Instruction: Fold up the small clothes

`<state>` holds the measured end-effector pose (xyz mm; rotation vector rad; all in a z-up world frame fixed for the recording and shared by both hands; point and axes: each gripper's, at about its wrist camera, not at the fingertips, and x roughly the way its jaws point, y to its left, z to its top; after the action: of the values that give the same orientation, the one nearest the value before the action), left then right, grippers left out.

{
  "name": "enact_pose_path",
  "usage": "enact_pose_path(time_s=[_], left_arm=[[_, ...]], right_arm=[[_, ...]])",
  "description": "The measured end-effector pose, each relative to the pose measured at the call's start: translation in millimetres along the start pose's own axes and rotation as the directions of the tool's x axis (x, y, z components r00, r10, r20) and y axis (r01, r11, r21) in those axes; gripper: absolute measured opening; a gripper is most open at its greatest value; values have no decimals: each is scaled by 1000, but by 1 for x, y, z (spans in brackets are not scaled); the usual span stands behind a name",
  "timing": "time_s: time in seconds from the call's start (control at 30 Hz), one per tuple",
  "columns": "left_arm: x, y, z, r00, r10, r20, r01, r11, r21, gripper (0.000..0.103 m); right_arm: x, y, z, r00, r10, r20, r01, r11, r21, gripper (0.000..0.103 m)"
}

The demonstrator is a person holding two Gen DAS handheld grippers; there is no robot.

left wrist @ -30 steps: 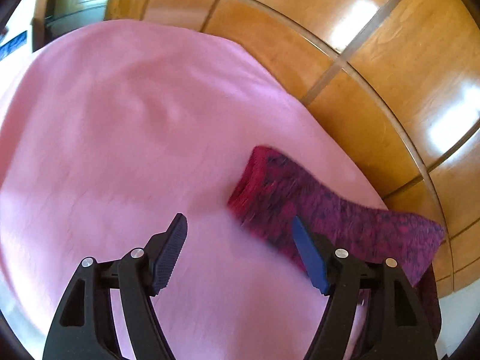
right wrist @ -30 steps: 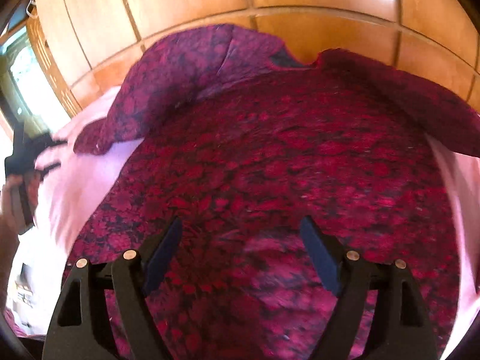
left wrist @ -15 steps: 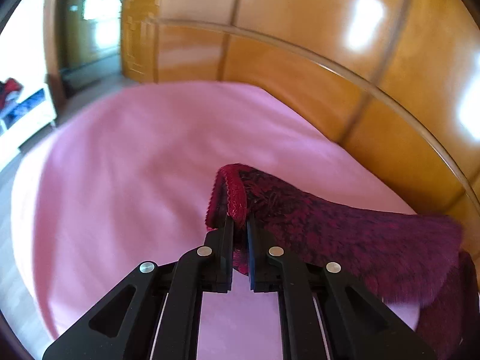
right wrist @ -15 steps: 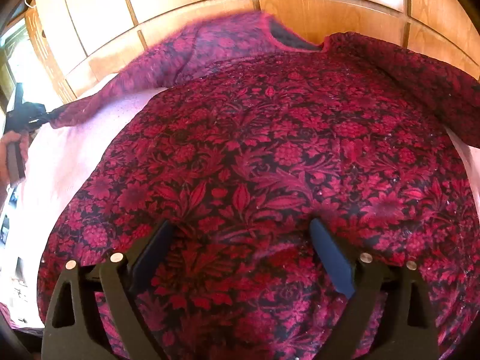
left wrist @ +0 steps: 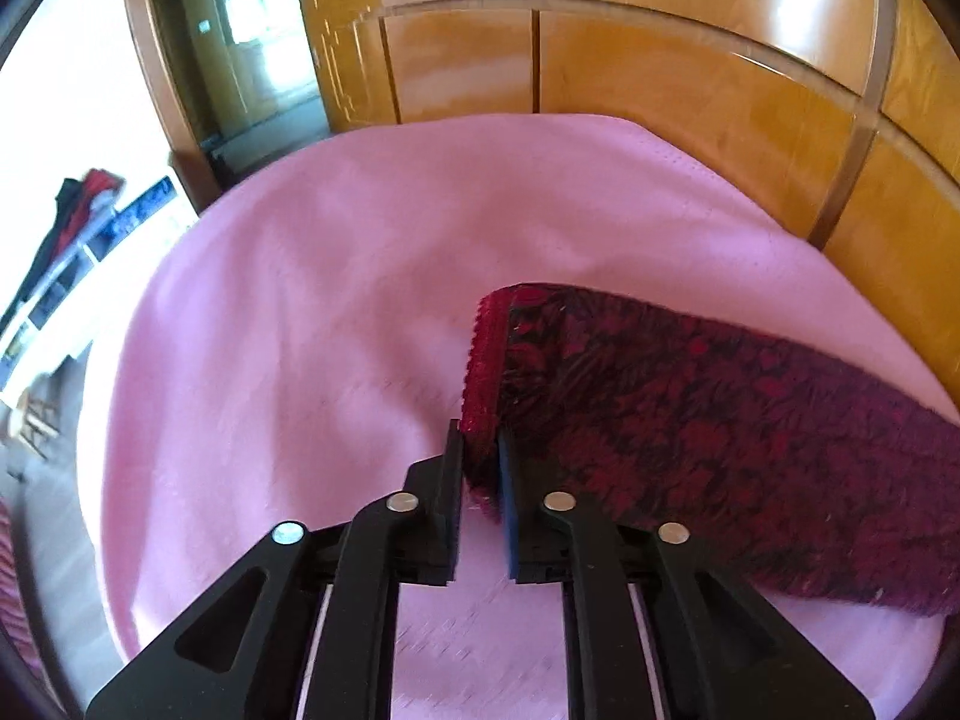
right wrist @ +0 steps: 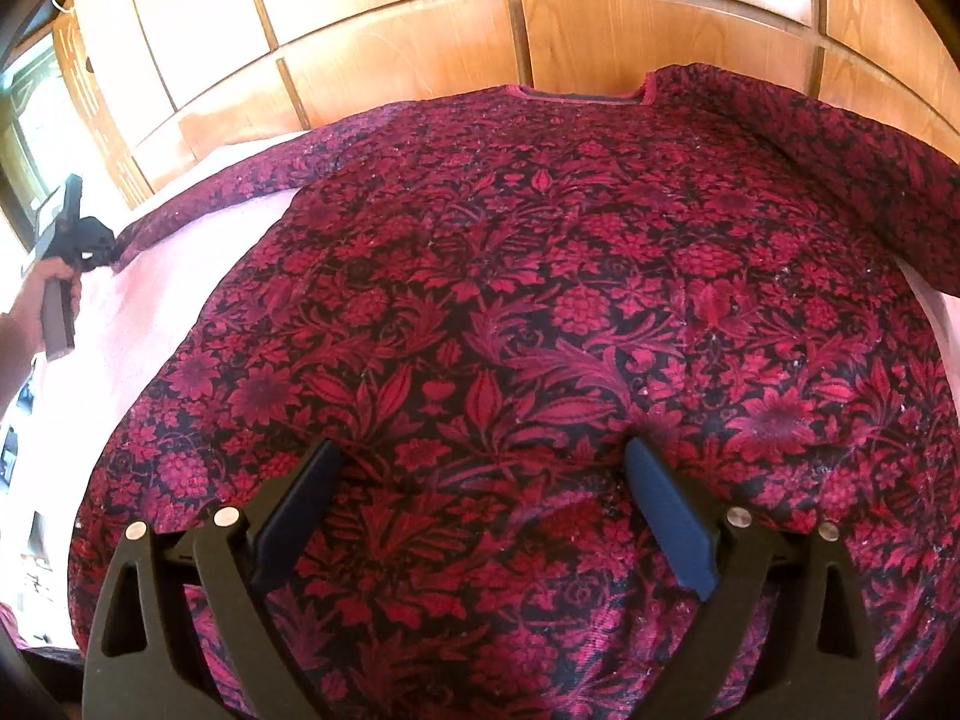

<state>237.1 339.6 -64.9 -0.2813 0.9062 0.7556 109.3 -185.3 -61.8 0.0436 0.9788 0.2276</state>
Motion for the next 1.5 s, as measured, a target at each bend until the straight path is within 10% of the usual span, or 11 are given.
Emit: enact_pose_path(time_s=[0.07,0.13,0.27,0.47,0.6,0.73,0.9,0.97,1.03,1.37,1.5], left_arm=[[-12,6,-4,1000,2,7,-1,1000,-16,20],[-33,16,-11,999,-30,30,33,997,-76,54],[-80,16,-34,975,-194,110,206,972,-115,61],[-150,-57,-110,866,-496,64,487,865,120,61],[-195,-120,-177,765,-643,-38,623,724,298,61],[-226,-168,-236,695,-707,-128,682,592,430,61],[-232,-204,-275,694,-688,-214,679,526,512,61],[-227,-211,-278,709,-668,-227,665,526,530,61],[-216,-215,-274,713,-656,-245,669,533,518,61],[-210,-210,-283,706,-669,-231,668,522,530,64],[-207,-208,-282,696,-678,-238,683,522,510,64]], right_arm=[[1,1,0,1000,-2,0,2,1000,0,96],[2,2,1,1000,-3,3,3,1000,0,96],[-6,-3,5,1000,18,9,-18,999,33,92],[-66,-60,17,964,-206,167,166,959,229,85],[-109,-99,9,834,-510,212,438,845,308,85],[-112,-116,-5,644,-736,211,698,677,233,88],[-70,-119,1,577,-780,241,779,615,123,80],[-54,-130,9,581,-786,209,788,608,94,30],[-54,-145,15,584,-791,184,790,605,95,12],[-86,-214,84,484,-850,208,853,511,103,9],[-70,-273,134,513,-850,118,843,525,118,9]])
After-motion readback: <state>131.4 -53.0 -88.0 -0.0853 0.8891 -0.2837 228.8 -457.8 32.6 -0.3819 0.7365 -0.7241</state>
